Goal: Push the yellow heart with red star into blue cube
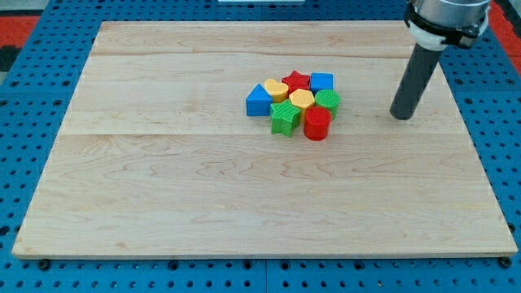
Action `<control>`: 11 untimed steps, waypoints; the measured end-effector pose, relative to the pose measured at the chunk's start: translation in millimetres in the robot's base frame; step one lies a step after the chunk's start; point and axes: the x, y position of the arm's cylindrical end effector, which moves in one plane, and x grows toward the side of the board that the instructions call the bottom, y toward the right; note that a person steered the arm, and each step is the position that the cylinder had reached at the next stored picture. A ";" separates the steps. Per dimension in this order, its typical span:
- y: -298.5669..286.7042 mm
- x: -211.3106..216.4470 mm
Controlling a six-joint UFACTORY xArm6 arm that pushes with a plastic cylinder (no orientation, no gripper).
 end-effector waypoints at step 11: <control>-251.9 -96.6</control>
